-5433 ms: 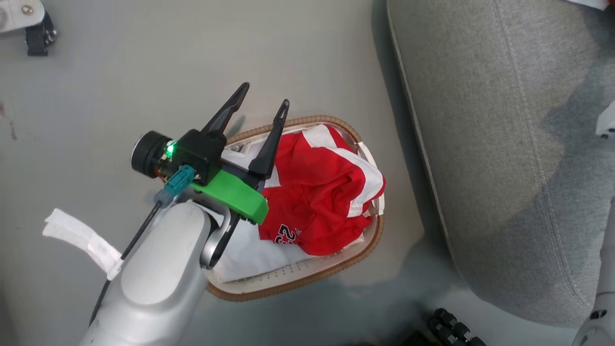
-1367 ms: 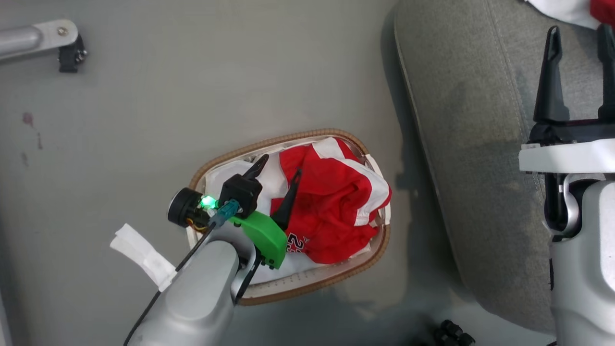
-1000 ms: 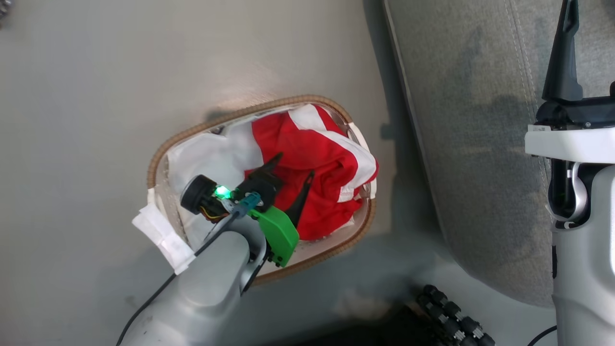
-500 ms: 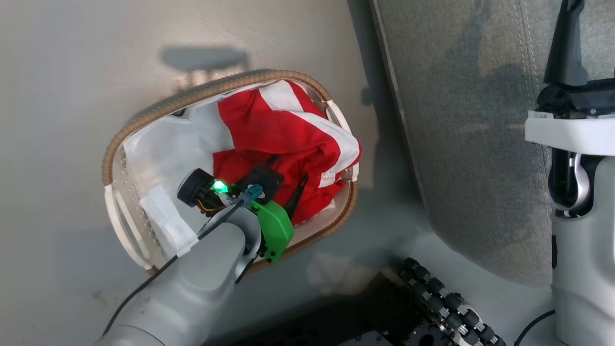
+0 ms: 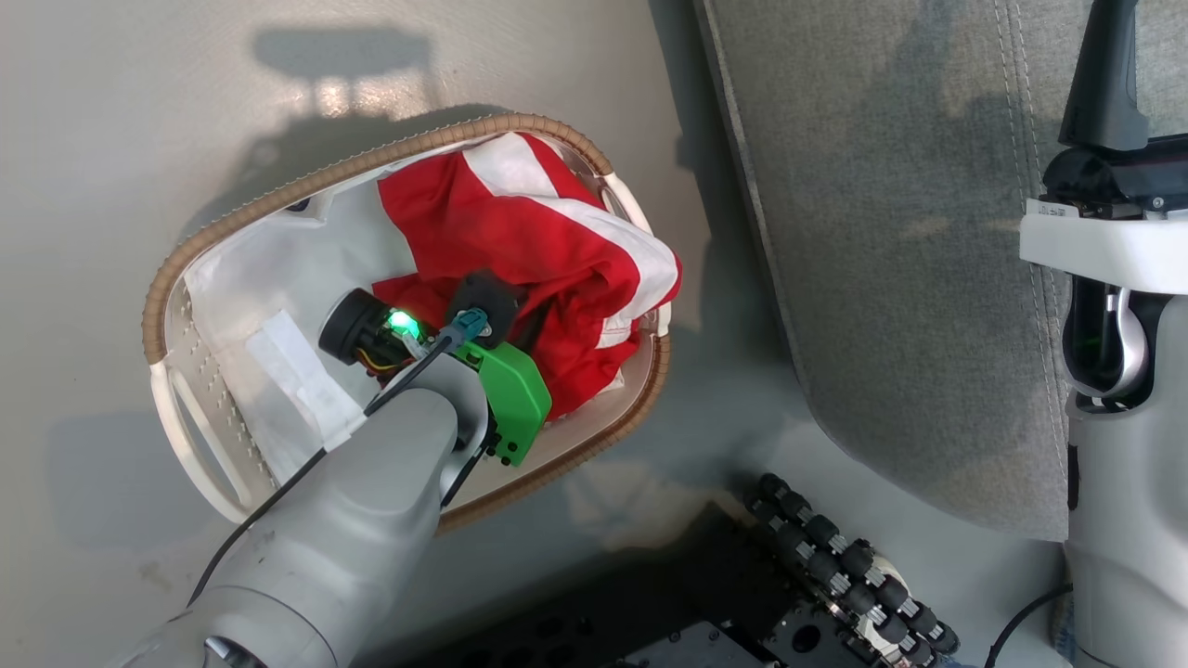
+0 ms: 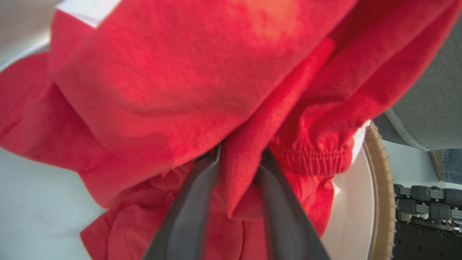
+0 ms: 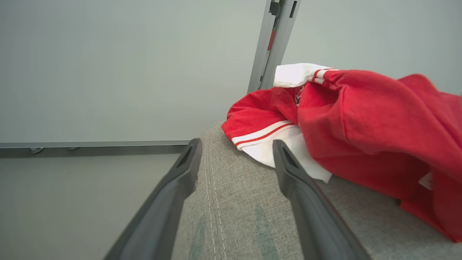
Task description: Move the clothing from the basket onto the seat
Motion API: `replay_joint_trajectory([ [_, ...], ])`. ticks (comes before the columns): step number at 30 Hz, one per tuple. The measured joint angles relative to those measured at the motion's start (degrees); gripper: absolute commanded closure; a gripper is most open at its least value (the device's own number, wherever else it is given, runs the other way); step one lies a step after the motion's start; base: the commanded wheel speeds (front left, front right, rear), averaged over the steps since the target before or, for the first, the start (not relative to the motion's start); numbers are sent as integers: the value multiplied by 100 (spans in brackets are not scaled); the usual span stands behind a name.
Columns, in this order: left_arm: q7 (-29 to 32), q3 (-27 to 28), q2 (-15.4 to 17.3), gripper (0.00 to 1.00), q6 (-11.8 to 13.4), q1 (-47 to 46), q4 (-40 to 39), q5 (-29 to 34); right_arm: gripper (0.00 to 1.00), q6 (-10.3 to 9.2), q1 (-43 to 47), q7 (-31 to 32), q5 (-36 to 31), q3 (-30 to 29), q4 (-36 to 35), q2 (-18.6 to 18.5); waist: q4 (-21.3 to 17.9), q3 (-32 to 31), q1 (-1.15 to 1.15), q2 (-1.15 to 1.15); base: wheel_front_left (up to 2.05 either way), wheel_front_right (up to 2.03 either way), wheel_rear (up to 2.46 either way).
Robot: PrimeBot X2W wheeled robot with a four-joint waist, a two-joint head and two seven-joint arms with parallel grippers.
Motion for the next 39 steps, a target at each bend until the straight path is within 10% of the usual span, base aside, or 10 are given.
replay_joint_trajectory([
  [1,0,-18,-2,100,0,-23,-1,-11,0,0,0,0,-2,0,0,1,7,-1,0,0,0,0,0],
  [17,0,258,176,100,18,253,-851,18,0,0,150,0,-327,-26,266,4,382,-522,0,0,0,0,0],
  [39,0,1756,1037,100,130,1679,-3287,1156,0,0,1302,0,-771,-182,1007,4,988,-2867,-1,0,0,0,0],
])
